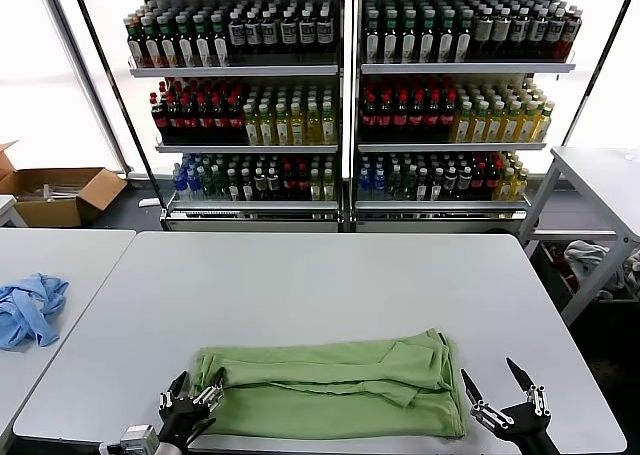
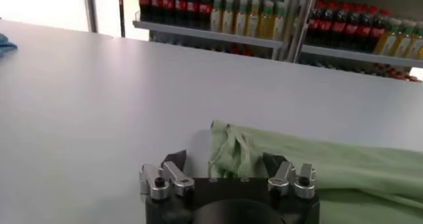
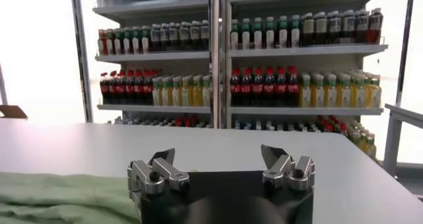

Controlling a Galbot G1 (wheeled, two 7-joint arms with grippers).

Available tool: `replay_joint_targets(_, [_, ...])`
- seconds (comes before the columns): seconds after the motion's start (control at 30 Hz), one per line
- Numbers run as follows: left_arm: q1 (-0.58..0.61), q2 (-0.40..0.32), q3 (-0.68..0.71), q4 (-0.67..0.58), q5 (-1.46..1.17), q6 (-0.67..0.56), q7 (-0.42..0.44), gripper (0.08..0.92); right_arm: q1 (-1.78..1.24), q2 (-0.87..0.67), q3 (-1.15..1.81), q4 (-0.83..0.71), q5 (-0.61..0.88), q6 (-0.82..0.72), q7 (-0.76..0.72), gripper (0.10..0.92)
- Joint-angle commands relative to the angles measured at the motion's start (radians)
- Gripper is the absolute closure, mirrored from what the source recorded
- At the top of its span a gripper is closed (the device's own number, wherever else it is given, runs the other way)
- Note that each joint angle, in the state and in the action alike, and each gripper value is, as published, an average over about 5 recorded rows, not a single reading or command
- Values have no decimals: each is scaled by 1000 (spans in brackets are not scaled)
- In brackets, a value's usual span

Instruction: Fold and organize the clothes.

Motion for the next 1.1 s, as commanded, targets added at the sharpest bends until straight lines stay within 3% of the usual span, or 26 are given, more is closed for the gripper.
replay_joint_targets(0.03, [-4,-35,49,35,35,-42,9,318,5,-3,4,-2,4,11,-5,203])
replay_joint_targets(0.4, [-19,-30,92,22,141,-89,-11,639,34,8,-19,13,0,-16,40,203])
replay_joint_targets(0.67, [-25,9,-55,-61,80,-53,-46,858,49,5,-27,19,0,-39,68,203])
replay_joint_targets(1.1, [-7,87,-559,-32,-90,62,-27,885,93,-3,-55,30,0,-59,76,203])
